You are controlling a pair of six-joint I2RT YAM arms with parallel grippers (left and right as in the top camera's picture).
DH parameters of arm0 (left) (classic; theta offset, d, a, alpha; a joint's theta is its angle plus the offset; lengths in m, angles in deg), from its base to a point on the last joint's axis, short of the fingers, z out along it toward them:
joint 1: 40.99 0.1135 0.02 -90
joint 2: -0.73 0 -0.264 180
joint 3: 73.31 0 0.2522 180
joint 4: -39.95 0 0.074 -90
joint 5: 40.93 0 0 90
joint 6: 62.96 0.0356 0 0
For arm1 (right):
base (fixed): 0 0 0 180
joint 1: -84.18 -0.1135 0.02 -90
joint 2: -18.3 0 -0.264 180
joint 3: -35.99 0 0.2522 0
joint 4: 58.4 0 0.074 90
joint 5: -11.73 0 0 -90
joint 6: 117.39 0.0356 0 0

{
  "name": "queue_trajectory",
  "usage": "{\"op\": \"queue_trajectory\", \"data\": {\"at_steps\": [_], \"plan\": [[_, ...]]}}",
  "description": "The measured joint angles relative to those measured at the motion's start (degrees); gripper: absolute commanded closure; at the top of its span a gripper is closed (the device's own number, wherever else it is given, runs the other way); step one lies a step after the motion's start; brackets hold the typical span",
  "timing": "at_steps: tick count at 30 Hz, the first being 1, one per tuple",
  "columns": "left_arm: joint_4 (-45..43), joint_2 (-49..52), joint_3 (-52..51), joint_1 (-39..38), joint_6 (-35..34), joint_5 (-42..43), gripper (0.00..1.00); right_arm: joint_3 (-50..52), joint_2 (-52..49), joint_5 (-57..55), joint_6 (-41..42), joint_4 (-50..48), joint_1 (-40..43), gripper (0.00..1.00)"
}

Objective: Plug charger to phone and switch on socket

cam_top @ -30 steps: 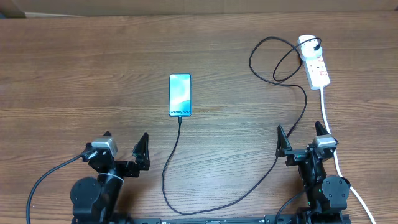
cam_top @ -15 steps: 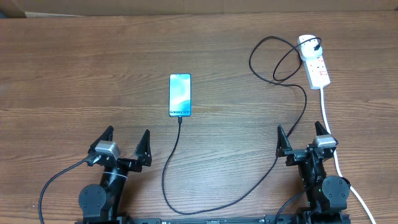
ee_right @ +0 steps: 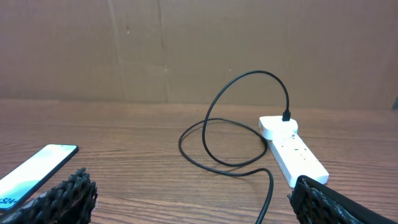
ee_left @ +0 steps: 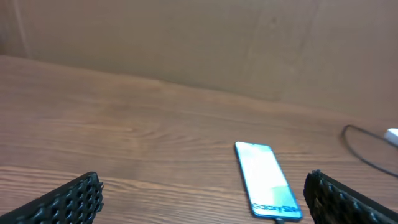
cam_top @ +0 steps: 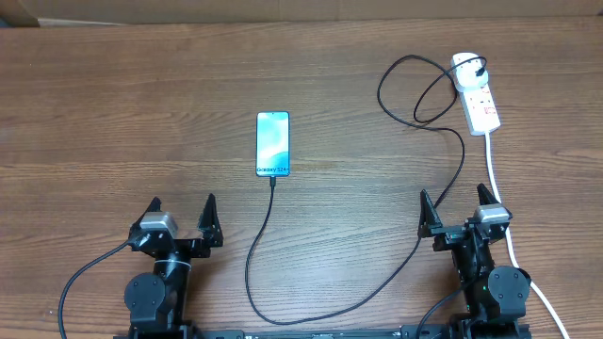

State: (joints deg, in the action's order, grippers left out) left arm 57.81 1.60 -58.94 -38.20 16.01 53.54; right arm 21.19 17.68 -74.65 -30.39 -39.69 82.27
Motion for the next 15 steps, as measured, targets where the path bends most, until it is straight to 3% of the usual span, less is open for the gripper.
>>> {"op": "queue_trajectory", "data": {"at_steps": [6,15], "plan": [[0.2,0.0,0.0,0.0,6.3,-1.9,0.0,0.0,0.0,0.0,0.0,0.0,0.0,0.0],[0.4,0.0,0.0,0.0,10.1,-3.3,0.0,0.0,0.0,0.0,0.0,0.0,0.0,0.0]]}}
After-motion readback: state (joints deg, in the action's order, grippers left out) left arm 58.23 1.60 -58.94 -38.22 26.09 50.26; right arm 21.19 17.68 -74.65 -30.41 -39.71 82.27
